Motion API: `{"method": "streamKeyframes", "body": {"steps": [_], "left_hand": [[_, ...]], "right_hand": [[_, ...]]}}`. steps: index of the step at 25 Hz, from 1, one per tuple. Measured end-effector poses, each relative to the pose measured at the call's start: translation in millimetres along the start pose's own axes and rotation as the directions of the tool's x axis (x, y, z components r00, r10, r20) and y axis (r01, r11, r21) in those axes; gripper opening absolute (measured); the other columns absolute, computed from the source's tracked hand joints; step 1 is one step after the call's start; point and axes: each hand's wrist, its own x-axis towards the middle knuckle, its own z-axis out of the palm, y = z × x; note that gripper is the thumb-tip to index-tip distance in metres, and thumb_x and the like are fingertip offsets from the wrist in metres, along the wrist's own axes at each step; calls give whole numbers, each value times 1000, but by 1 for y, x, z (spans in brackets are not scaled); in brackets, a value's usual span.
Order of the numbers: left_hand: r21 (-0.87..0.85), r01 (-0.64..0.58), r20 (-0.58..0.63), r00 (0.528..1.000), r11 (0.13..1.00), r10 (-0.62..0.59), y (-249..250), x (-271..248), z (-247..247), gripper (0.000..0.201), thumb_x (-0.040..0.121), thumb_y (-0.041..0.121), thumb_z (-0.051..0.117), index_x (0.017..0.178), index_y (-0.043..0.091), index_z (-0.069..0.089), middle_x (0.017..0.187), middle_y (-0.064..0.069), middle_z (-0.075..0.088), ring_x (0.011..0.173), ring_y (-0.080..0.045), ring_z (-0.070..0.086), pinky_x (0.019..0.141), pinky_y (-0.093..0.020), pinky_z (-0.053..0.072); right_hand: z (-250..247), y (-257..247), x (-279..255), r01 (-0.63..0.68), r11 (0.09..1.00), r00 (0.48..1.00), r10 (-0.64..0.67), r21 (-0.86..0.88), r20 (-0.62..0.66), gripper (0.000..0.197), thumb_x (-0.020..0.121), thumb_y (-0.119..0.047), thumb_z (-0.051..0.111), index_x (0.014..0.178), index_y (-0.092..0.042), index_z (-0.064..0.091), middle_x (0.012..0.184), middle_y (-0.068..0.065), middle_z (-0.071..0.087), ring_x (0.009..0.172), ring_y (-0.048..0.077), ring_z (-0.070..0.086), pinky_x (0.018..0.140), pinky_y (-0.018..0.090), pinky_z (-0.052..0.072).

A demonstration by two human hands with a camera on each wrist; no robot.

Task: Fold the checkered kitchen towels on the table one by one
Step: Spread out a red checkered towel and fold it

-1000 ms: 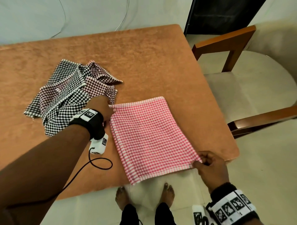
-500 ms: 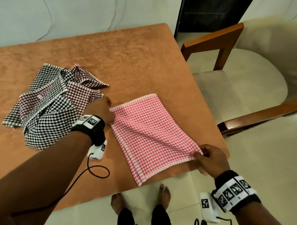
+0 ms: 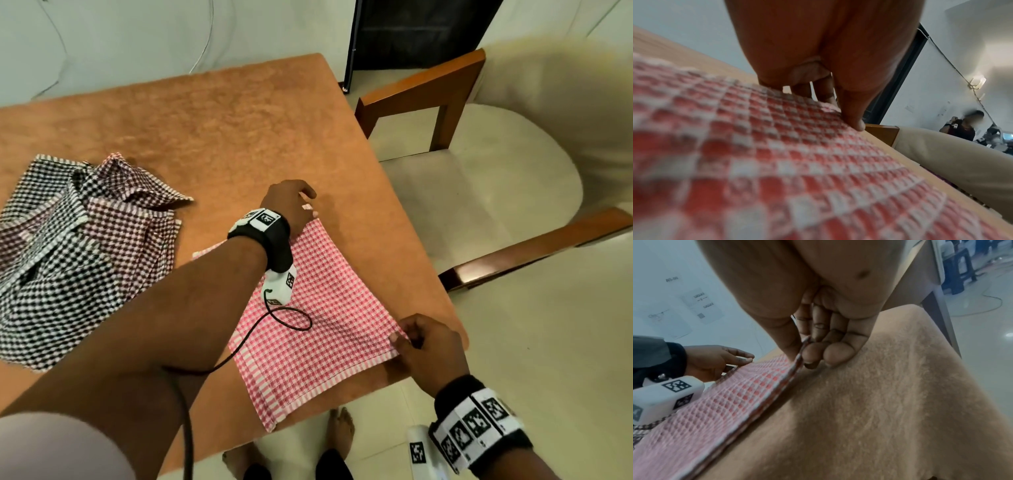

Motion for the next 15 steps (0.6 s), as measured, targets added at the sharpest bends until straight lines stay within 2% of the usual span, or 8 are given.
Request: {"method": "streamKeyframes", "body": {"steps": [3, 5, 6, 8, 9, 10, 12, 15], "left_hand": [[-69, -28, -47, 999, 997, 25, -9, -1, -1, 40, 81, 13, 75, 118, 24, 64, 102, 1, 71, 92, -18, 69, 84, -27, 54], [-7, -102, -51, 993, 995, 102, -8, -11, -5, 48, 82, 17, 71, 127, 30, 57, 119, -1, 68, 105, -19, 66, 93, -36, 54], [96, -203, -21, 978, 974, 206, -6, -20, -7, 51, 83, 20, 69, 129, 32, 54, 129, -1, 63, 115, -21, 62, 97, -43, 51], [301, -462, 134, 887, 834, 443, 0, -38, -6, 53, 83, 22, 68, 133, 31, 53, 143, -1, 54, 130, -25, 49, 103, -50, 43], [369, -535, 210, 844, 760, 493, 0, -47, -3, 54, 84, 22, 68, 135, 30, 53, 146, 0, 51, 134, -26, 45, 105, -51, 40], [429, -533, 244, 846, 729, 475, 2, -51, 1, 56, 86, 24, 67, 138, 29, 50, 147, 1, 50, 136, -27, 43, 106, -51, 37], [500, -369, 160, 928, 784, 335, -1, -44, 7, 62, 89, 32, 68, 144, 28, 41, 143, -1, 53, 131, -29, 46, 102, -49, 39], [322, -138, 22, 990, 937, 138, -6, -22, 10, 68, 82, 25, 77, 141, 22, 45, 123, -11, 65, 113, -33, 60, 93, -43, 51]], "right_hand": [[-7, -4, 2, 15, 996, 1000, -14, -86, 9, 16, 83, -23, 74, 82, -33, 62, 72, -16, 62, 68, 2, 58, 58, 18, 44], [-11, -11, 1, 106, 967, 994, -112, -234, -13, 12, 83, -25, 72, 92, -29, 65, 77, -13, 64, 68, 7, 57, 61, 24, 45], [-11, -16, 0, 170, 940, 982, -187, -297, -29, 13, 83, -26, 70, 96, -26, 65, 82, -9, 65, 71, 12, 58, 63, 25, 43], [-7, -32, -3, 294, 895, 949, -316, -334, -12, 15, 85, -30, 65, 99, -23, 66, 90, -5, 65, 81, 16, 58, 68, 27, 42], [-3, -40, -6, 328, 885, 939, -343, -331, 14, 17, 87, -32, 62, 102, -24, 66, 94, -6, 64, 85, 16, 58, 71, 27, 43], [2, -44, -7, 330, 881, 941, -336, -339, 41, 20, 89, -33, 58, 106, -25, 65, 97, -6, 64, 88, 15, 57, 73, 28, 45], [9, -45, -9, 257, 884, 966, -249, -390, 70, 30, 90, -32, 53, 117, -26, 61, 103, -4, 62, 90, 18, 57, 77, 31, 50], [8, -42, -13, 143, 913, 989, -123, -383, 78, 33, 91, -33, 55, 122, -24, 57, 109, -1, 61, 94, 21, 59, 81, 34, 51]]}}
